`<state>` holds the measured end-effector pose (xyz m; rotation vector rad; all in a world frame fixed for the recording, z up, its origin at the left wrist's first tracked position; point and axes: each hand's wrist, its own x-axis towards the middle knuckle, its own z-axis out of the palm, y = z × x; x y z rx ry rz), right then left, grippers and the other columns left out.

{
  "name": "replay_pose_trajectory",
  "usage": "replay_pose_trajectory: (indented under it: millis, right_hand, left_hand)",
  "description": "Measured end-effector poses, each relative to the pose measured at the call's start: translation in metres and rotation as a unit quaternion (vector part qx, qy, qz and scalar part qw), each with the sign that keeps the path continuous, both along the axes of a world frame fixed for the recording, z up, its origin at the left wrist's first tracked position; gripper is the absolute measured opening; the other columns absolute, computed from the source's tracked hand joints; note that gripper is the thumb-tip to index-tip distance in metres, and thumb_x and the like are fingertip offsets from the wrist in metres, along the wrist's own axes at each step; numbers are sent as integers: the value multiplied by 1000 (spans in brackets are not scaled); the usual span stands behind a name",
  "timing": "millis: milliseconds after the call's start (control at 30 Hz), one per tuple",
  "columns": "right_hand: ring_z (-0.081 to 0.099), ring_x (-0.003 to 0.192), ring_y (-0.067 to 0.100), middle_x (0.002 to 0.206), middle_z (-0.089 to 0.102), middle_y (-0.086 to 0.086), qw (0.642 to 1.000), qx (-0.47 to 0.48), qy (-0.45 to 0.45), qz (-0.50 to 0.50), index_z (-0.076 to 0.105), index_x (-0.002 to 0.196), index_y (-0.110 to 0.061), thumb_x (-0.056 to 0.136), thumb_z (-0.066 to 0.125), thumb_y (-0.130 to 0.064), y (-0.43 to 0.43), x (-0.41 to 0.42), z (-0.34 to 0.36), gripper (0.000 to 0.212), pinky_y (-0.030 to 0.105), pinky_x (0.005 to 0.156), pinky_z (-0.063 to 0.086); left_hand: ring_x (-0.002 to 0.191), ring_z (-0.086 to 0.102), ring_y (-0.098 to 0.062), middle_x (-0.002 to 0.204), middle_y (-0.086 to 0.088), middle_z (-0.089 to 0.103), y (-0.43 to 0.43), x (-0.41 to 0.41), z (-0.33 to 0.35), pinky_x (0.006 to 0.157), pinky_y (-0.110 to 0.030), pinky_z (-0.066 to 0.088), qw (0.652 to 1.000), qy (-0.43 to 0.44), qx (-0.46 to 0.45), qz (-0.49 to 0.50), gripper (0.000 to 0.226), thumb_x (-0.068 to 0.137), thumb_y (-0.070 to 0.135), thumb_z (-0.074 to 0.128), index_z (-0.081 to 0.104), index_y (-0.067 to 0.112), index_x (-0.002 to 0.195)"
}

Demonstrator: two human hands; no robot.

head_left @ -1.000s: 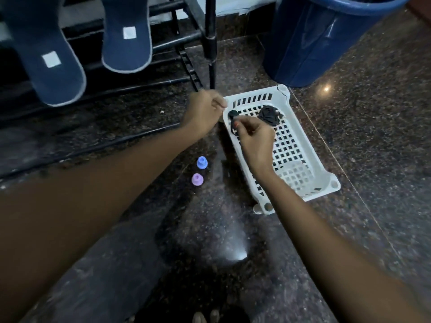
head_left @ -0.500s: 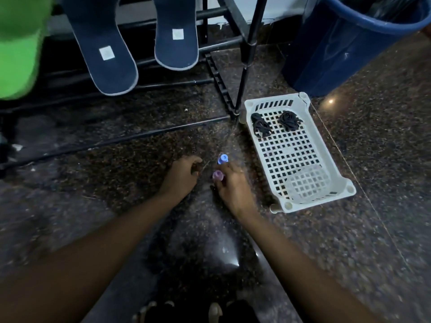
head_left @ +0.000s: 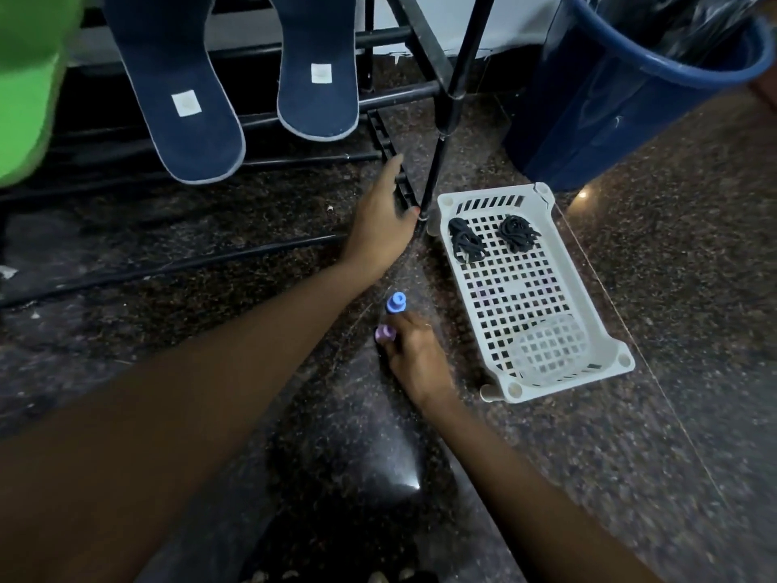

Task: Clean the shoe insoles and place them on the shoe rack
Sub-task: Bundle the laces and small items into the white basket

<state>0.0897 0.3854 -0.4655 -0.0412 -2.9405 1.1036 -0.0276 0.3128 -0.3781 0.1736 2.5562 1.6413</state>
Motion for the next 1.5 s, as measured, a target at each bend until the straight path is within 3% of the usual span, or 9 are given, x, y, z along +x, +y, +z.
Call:
replay_pose_trajectory:
  millis: [167,267,333,433,533,800,1167,1333,1500]
  right_hand:
    - [55,79,33,92,59,19,999,-22,28,-3,60,84,1,88,53,-5,0,-2,6,9,38,67,46]
    - [55,76,29,87,60,14,998,-38,48,-10,60,83,0,84,54,2,5,-3,8,7,34,65,44]
    - [56,75,26,84,61,12,997,-52,52,-13,61,83,-1,83,54,3,8,-3,10,9,35,68,45]
    - [59,78,23,86,64,11,996,-73,56,-21,65,87,0,84,55,1,19,-3,14,10,36,72,48]
    - [58,76,23,87,63,12,995,-69,70,-33,67,90,-2,85,57,-2,36,-8,25,11,33,69,47]
    - [63,84,20,89,66,7,979,-87,97,-160,65,101,-1,87,60,-6,97,-25,49,16,38,80,52]
    - [58,79,11,92,68,14,987,-37,40,-152,63,95,8,90,56,-4,115,-32,48,15,23,76,50]
    - [64,76,26,83,68,13,991,-29,31,-128,65,90,0,91,54,-9,114,-33,35,14,43,74,53]
    - [63,81,24,86,67,12,993,-6,20,-119,66,92,-1,91,51,-6,115,-35,31,15,41,77,52]
  left_hand:
    - [143,26,-22,156,-8,25,28,-16,15,116,-35,25,998,-15,42,-54,72,92,3,57,16,9,151]
    - [140,32,-21,156,-8,24,34,-16,14,110,-22,28,998,-23,43,-47,73,93,4,55,12,9,152]
    - [116,53,-8,155,-11,28,34,-15,12,91,-11,35,998,-17,37,-48,73,94,3,55,11,9,152]
    - [77,44,7,147,-20,39,36,-15,10,71,-9,30,998,-8,40,-45,73,93,3,56,12,8,151]
    - [99,58,-6,149,-16,38,37,-14,12,76,-10,34,998,-10,41,-37,72,94,2,55,12,8,151]
    - [141,29,-19,157,-12,20,36,-15,6,77,7,30,997,-11,64,-35,73,95,0,51,7,8,152]
    - [144,22,-21,157,-14,20,34,-16,3,98,-11,27,997,-13,69,-44,73,95,-1,51,6,7,152]
    - [144,22,-21,157,-14,20,34,-16,4,98,-12,27,997,-11,65,-43,73,95,-1,51,6,7,152]
    - [144,23,-20,157,-13,19,33,-17,6,90,-4,30,997,-21,68,-43,74,95,0,51,6,9,152]
